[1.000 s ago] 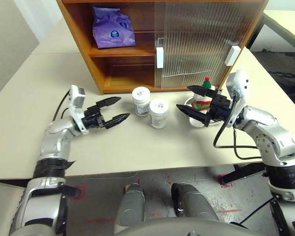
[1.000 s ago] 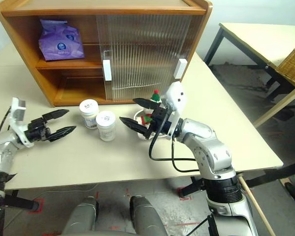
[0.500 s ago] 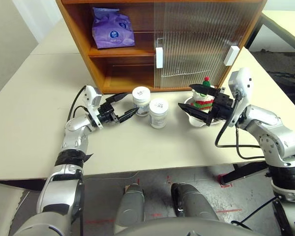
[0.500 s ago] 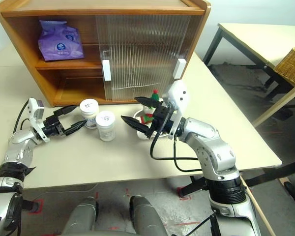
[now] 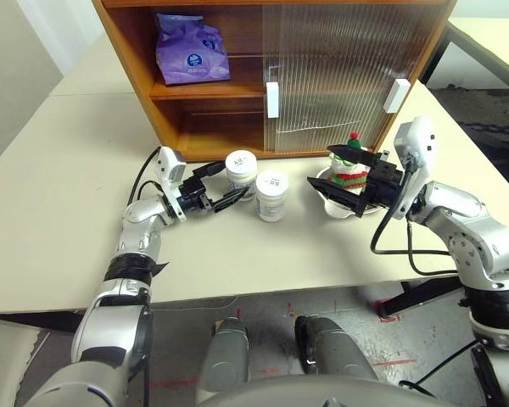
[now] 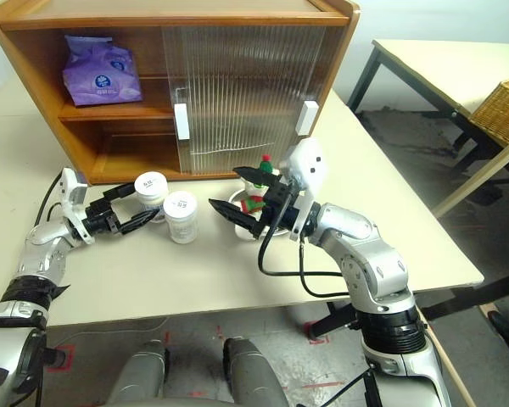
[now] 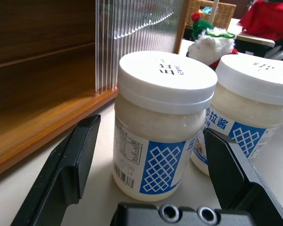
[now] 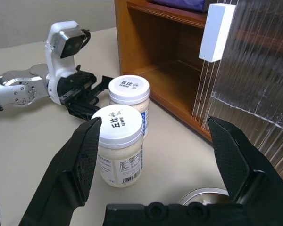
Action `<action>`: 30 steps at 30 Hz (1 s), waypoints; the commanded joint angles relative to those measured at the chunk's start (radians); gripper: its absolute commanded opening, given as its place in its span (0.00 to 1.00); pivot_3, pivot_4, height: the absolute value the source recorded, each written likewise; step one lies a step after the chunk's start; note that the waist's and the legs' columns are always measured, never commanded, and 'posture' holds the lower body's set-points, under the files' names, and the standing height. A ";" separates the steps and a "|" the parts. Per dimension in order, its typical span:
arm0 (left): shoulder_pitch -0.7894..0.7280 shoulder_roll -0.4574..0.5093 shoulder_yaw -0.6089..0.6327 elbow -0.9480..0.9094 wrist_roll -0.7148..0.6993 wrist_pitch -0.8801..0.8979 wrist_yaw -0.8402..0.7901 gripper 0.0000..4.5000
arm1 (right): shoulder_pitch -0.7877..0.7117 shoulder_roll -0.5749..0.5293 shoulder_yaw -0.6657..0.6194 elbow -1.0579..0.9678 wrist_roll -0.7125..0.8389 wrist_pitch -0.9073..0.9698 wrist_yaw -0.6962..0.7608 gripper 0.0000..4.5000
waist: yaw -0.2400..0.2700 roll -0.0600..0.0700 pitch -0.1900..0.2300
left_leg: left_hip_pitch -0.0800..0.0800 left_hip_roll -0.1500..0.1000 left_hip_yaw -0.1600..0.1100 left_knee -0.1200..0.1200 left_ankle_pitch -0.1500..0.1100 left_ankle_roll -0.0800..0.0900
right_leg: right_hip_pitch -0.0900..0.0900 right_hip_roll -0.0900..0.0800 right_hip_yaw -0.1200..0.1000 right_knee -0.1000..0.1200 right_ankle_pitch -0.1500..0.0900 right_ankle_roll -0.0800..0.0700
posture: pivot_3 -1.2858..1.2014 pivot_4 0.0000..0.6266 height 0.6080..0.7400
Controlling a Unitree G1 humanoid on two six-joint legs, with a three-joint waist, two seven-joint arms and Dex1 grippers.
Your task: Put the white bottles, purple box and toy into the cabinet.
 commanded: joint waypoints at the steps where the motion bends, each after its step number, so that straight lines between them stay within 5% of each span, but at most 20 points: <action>1: -0.006 -0.008 -0.016 0.031 0.026 -0.020 -0.003 1.00 | 0.000 -0.006 -0.017 -0.018 0.011 0.012 -0.006 1.00 | -0.001 0.000 0.000 | 0.000 0.000 0.000 0.000 0.000 0.000 | 0.000 0.000 0.000 0.000 0.000 0.000 | 0.51 0.17 1.00; 16: -0.047 -0.021 -0.009 0.108 0.054 -0.049 0.020 1.00 | 0.022 -0.003 -0.022 0.006 -0.005 -0.020 0.009 1.00 | -0.004 0.000 0.000 | 0.000 0.000 0.000 0.000 0.000 0.000 | 0.000 0.000 0.000 0.000 0.000 0.000 | 0.51 0.16 1.00; 22: -0.061 -0.025 -0.008 0.130 0.059 -0.057 0.023 0.68 | 0.027 -0.003 -0.022 0.027 -0.013 -0.045 0.021 1.00 | -0.005 0.000 0.000 | 0.000 0.000 0.000 0.000 0.000 0.000 | 0.001 0.000 0.000 0.000 0.000 0.000 | 0.51 0.15 1.00; 30: -0.071 -0.027 0.007 0.099 0.038 -0.040 0.036 0.68 | 0.017 0.000 -0.016 0.024 -0.012 -0.043 0.014 1.00 | -0.005 0.000 0.000 | 0.000 0.000 0.000 0.000 0.001 0.002 | 0.001 0.000 -0.001 0.000 0.000 0.001 | 0.51 0.15 1.00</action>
